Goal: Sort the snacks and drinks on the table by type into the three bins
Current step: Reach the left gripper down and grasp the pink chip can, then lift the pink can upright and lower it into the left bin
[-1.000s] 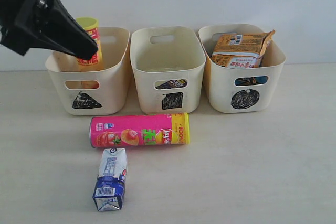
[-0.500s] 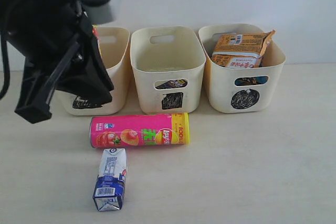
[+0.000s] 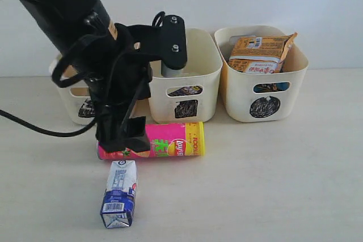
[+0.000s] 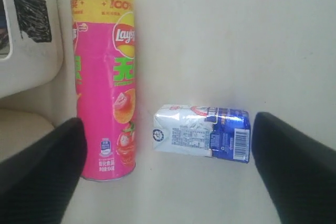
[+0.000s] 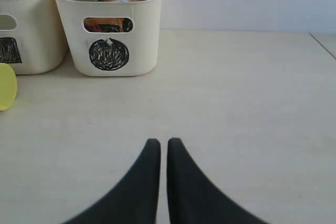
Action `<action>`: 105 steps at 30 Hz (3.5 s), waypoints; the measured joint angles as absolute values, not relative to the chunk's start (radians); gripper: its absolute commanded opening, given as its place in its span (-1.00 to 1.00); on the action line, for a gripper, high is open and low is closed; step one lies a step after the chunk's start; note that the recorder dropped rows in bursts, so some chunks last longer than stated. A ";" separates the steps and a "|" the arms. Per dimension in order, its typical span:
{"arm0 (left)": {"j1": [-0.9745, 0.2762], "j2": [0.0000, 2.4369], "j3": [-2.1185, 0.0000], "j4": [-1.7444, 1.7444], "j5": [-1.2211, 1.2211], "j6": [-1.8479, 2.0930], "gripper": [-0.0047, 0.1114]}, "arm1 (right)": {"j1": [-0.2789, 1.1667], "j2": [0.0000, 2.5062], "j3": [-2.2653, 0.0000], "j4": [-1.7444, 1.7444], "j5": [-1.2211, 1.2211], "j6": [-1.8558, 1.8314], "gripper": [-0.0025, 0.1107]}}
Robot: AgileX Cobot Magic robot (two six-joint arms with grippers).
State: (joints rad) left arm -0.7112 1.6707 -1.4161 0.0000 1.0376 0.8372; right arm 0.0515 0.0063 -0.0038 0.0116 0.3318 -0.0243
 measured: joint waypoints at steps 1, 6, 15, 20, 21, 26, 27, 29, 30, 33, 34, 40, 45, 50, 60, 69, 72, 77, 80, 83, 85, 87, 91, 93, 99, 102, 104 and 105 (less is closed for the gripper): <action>-0.712 1.683 -1.416 0.014 1.031 0.814 0.45 | 0.052 0.006 -0.004 0.012 0.332 -0.024 -0.92; -0.712 1.741 -1.416 0.082 1.019 0.771 0.45 | 0.052 0.006 -0.004 0.012 0.332 -0.024 -0.92; -0.712 1.829 -1.416 0.177 0.895 0.763 0.52 | 0.052 0.006 -0.004 0.012 0.332 -0.024 -0.92; -0.712 1.891 -1.416 0.238 0.823 0.761 0.52 | 0.052 0.006 -0.004 0.012 0.332 -0.024 -0.92; -0.712 1.905 -1.416 0.253 0.809 0.761 0.52 | 0.052 0.006 -0.004 0.012 0.332 -0.024 -0.92; -0.712 1.973 -1.416 0.300 0.738 0.761 0.52 | 0.052 0.006 -0.004 0.012 0.332 -0.024 -0.92; -0.712 1.980 -1.416 0.303 0.731 0.759 0.52 | 0.052 0.006 -0.004 0.012 0.332 -0.024 -0.92; -0.712 1.998 -1.416 0.319 0.713 0.745 0.52 | 0.052 0.006 -0.004 0.012 0.332 -0.024 -0.92; -0.712 2.006 -1.416 0.332 0.703 0.735 0.52 | 0.052 0.006 -0.004 0.012 0.332 -0.024 -0.92; -0.712 2.027 -1.416 0.392 0.673 0.684 0.52 | 0.052 0.006 -0.004 0.012 0.332 -0.024 -0.92; -0.712 2.041 -1.416 0.423 0.645 0.652 0.52 | 0.052 0.006 -0.004 0.012 0.332 -0.024 -0.92; -0.712 2.099 -1.416 0.449 0.562 0.629 0.51 | 0.052 0.006 -0.004 0.012 0.332 -0.022 -0.92; -0.712 2.142 -1.416 0.452 0.543 0.629 0.16 | 0.052 0.004 -0.004 0.013 0.332 -0.022 -0.92; -0.712 2.147 -1.416 0.452 0.535 0.625 -0.50 | 0.052 0.004 -0.004 0.013 0.332 -0.022 -0.92; -0.713 2.079 -1.416 0.441 0.535 0.626 -0.85 | 0.052 0.004 -0.004 0.013 0.332 -0.022 -0.92; -0.716 1.963 -1.416 0.343 0.547 0.625 -0.85 | 0.052 0.004 -0.004 0.013 0.332 -0.022 -0.92; -0.718 1.915 -1.416 0.276 0.572 0.625 -0.85 | 0.052 0.004 -0.004 0.013 0.332 -0.022 -0.92; -0.718 1.829 -1.416 0.144 0.623 0.625 -0.85 | 0.052 0.004 -0.004 0.013 0.332 -0.022 -0.92; -0.718 1.764 -1.416 0.069 0.645 0.596 -0.85 | 0.052 0.004 -0.004 0.013 0.332 -0.022 -0.92; -0.718 1.694 -1.416 0.033 0.648 0.534 -0.85 | 0.052 0.004 -0.004 0.013 0.332 -0.022 -0.92; -0.718 1.647 -1.416 0.028 0.650 0.487 -0.85 | 0.052 0.004 -0.004 0.013 0.332 -0.022 -0.92; -0.711 1.597 -1.416 0.028 0.650 0.444 -0.85 | 0.052 0.004 -0.004 0.013 0.332 -0.022 -0.92; -0.675 1.519 -1.416 0.028 0.609 0.350 -0.85 | 0.052 0.004 -0.004 0.013 0.332 -0.022 -0.92; -0.641 1.489 -1.416 0.028 0.581 0.301 -0.85 | 0.052 0.004 -0.004 0.013 0.332 -0.022 -0.92; -0.512 1.451 -1.416 0.028 0.566 0.246 -0.85 | 0.052 0.004 -0.004 0.013 0.332 -0.022 -0.92; -0.434 1.451 -1.416 0.028 0.567 0.244 -0.85 | 0.052 0.004 -0.004 0.013 0.332 -0.022 -0.92; -0.388 1.451 -1.416 0.028 0.567 0.240 -0.85 | 0.052 0.004 -0.004 0.013 0.332 -0.022 -0.92; -0.359 1.453 -1.416 0.028 0.565 0.240 -0.85 | 0.052 0.004 -0.004 0.013 0.332 -0.022 -0.92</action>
State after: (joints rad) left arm -0.3593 1.4530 -1.4161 0.0280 0.5647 0.2404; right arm 0.0515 0.0042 -0.0038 0.0132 0.3318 -0.0222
